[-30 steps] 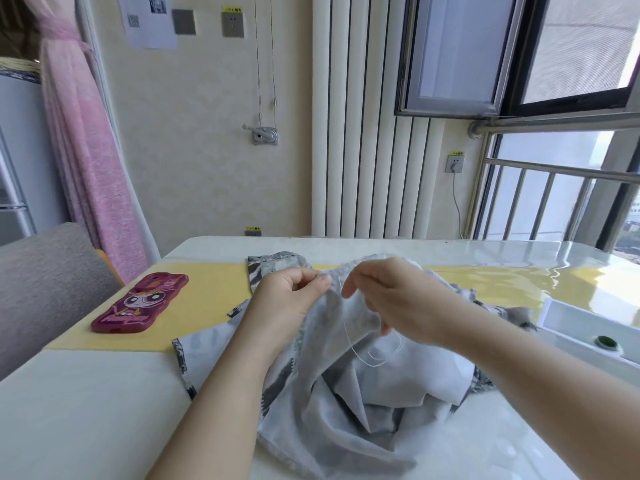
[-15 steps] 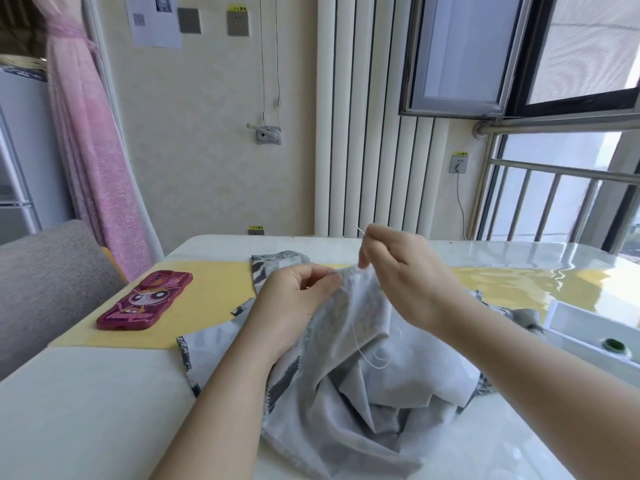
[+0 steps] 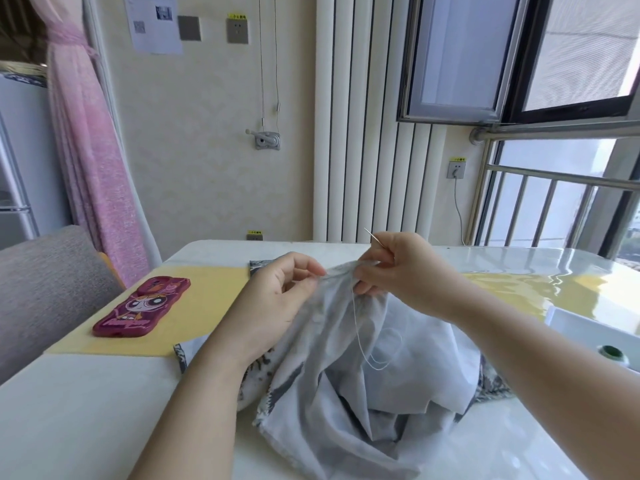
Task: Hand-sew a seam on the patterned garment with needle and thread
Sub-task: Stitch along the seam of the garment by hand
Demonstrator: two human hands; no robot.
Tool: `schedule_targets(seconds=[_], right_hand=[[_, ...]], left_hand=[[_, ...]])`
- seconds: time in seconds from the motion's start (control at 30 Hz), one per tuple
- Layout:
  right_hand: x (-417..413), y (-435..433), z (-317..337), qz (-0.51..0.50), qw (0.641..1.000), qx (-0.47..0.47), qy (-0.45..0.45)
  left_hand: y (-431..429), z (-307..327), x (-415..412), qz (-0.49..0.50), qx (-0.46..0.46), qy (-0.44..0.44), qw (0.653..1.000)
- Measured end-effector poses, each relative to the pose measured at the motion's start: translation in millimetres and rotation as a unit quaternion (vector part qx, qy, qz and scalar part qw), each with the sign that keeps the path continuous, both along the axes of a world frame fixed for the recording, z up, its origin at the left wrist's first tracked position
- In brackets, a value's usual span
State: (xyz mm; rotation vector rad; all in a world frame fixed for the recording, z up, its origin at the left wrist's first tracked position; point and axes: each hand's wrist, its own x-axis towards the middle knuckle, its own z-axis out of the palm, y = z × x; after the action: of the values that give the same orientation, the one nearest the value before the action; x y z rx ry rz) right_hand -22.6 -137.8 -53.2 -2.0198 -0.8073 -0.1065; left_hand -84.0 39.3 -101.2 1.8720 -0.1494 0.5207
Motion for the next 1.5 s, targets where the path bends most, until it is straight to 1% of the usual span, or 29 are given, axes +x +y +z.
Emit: schedule_targets(seconds=[0.1,0.23,0.4,0.47,0.53,0.57,0.63,0.67,0.73,0.87,1.0,1.07,1.13,1.17,1.2,1.23,1.27,1.33,1.37,1.43,1.5], right_hand=[[0,-2,1,0.001,1.0,0.002,-0.017],[0,-1,1,-0.024,0.998,-0.014,-0.049],[1,1,3,-0.051,0.995,-0.026,-0.087],[1,3,4,-0.07,0.991,-0.023,-0.11],[2,5,7,-0.085,0.987,-0.016,-0.137],[1,5,9,-0.088,0.985,-0.012,-0.148],[0,5,12,-0.09,0.983,0.003,-0.161],[0,5,13,-0.093,0.982,0.009,-0.167],[1,4,14,-0.099,0.978,0.011,-0.182],[-2,-1,21,-0.107,0.971,0.021,-0.215],[-6,-9,24,-0.119,0.964,0.009,-0.238],[-12,-14,25,-0.125,0.961,0.002,-0.246],[-19,-22,24,-0.131,0.96,0.01,-0.248],[-22,-26,22,-0.132,0.961,0.013,-0.245],[-25,-30,17,-0.131,0.963,0.006,-0.237],[-27,-33,11,-0.128,0.966,-0.016,-0.225],[-28,-35,2,-0.125,0.969,-0.057,-0.207],[-30,-36,-17,-0.123,0.965,-0.151,-0.177],[-32,-35,-26,-0.122,0.962,-0.179,-0.168],[-38,-33,-35,-0.119,0.961,-0.193,-0.16],[-46,-31,-38,-0.108,0.962,-0.186,-0.17]], left_hand=[[3,1,-3,0.019,0.026,0.016,0.999],[-4,5,-6,0.057,0.11,0.026,0.992],[-18,5,-8,0.103,0.183,0.036,0.977],[-25,3,-7,0.165,0.251,0.028,0.953],[-34,1,-5,0.236,0.314,-0.023,0.919],[-37,-1,-2,0.259,0.327,-0.055,0.907],[-37,-1,1,0.3,0.327,-0.084,0.892],[-36,1,1,0.315,0.328,-0.077,0.887],[-33,5,-3,0.337,0.339,-0.024,0.878],[-18,10,-13,0.376,0.387,0.044,0.841],[-10,30,-26,0.37,0.401,0.068,0.835],[-9,39,-35,0.364,0.413,0.038,0.834],[-5,40,-46,0.35,0.433,-0.06,0.828],[-5,38,-53,0.328,0.446,-0.095,0.827],[-5,32,-60,0.299,0.461,-0.098,0.83],[-6,22,-64,0.261,0.474,-0.058,0.839],[-7,10,-69,0.216,0.483,0.019,0.849],[-7,-16,-77,0.138,0.482,0.175,0.847],[-8,-28,-83,0.114,0.473,0.225,0.844],[-7,-41,-95,0.099,0.45,0.271,0.845],[-4,-39,-106,0.097,0.435,0.314,0.838]])
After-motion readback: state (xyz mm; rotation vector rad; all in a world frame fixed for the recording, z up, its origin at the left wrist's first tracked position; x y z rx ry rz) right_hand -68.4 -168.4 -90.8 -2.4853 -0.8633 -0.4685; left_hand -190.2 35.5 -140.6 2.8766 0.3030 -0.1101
